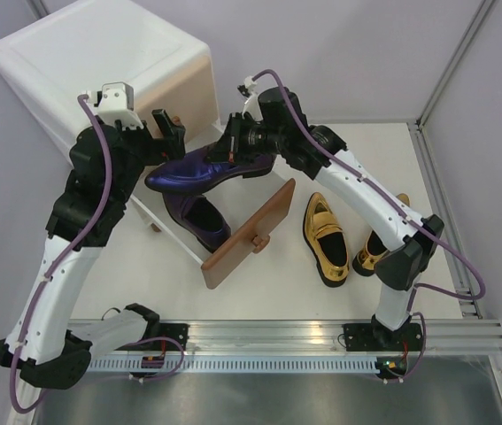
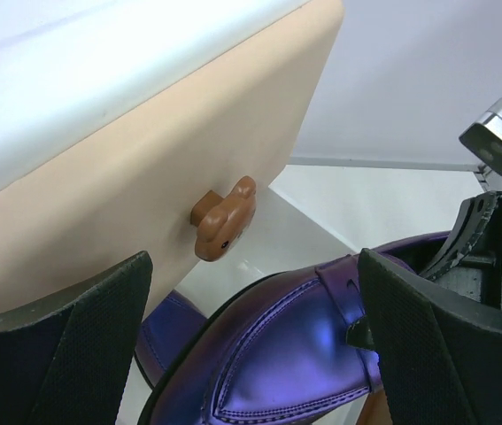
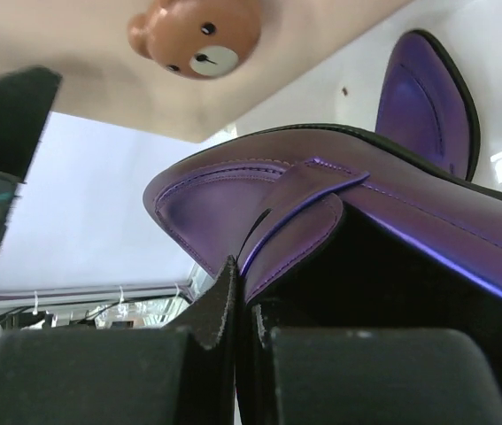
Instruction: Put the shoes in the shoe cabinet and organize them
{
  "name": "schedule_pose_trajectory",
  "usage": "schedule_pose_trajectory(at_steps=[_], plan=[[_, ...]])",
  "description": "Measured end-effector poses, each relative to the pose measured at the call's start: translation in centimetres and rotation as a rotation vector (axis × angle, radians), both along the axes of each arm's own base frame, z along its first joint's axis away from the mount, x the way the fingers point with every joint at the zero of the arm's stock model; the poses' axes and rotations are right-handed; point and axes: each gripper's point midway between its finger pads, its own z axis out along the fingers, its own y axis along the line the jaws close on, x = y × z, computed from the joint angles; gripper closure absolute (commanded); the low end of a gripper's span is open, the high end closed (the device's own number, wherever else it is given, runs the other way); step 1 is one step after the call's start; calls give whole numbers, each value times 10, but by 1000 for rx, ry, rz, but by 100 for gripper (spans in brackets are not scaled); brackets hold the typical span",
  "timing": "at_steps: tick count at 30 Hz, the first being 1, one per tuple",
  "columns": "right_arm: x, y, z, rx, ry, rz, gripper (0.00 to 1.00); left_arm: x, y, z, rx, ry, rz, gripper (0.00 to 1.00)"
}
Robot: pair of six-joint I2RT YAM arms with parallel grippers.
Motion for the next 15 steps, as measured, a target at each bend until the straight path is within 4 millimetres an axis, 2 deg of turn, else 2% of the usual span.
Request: schedule_pose_trajectory(at_steps=[5,11,15], plan=[[1,2,-13,-43,38,-7,99,-1,3,0,-1,-4,11,0],[12,10,-40,-106,88,-71,99,1,6,-8,8,10,35,0],[10,18,-51,-127,123,-110,99,2,7,-13,14,19,42,0]])
